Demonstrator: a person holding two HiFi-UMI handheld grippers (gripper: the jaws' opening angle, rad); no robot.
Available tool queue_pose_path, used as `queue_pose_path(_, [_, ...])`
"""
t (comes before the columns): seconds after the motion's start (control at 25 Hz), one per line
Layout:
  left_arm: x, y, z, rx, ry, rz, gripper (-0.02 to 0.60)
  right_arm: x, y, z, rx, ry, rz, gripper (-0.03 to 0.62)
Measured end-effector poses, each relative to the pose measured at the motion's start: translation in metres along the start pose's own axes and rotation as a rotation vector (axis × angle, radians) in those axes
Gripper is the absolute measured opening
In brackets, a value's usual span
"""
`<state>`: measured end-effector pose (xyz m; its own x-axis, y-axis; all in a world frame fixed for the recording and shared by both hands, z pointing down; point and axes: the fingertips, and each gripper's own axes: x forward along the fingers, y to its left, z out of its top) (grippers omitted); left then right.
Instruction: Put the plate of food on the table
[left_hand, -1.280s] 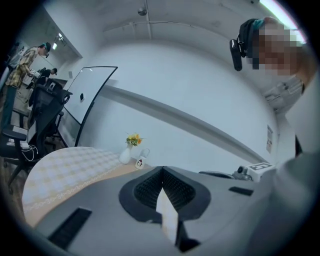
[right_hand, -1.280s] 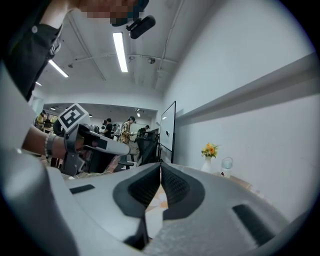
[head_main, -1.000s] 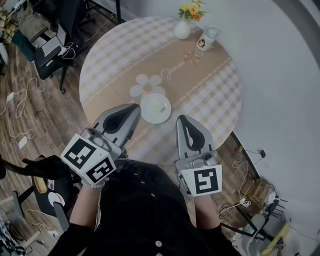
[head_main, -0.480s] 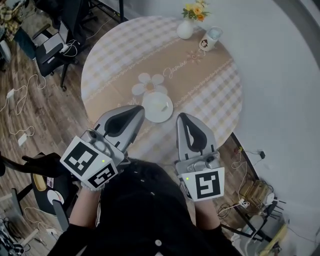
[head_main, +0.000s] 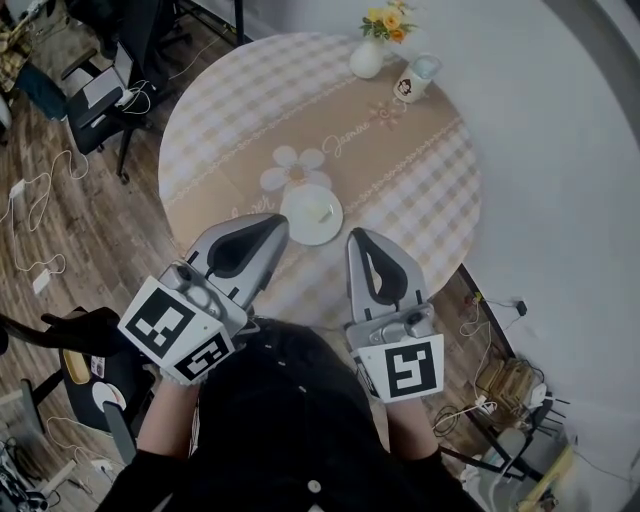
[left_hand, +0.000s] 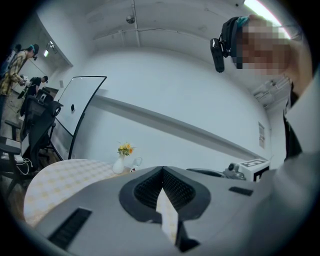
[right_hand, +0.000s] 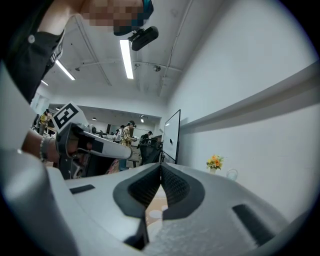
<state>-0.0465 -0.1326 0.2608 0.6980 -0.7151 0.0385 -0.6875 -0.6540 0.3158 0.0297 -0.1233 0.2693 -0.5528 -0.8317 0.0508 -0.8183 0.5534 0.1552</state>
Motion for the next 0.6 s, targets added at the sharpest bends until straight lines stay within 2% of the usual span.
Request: queue_pose_path(0.6, [0.0004, -0.0063, -0.0026, -0.006, 0.009, -0.01, 0.002, -0.0051, -0.0015, -0.0009, -0.015, 0.017, -0.007, 0.002])
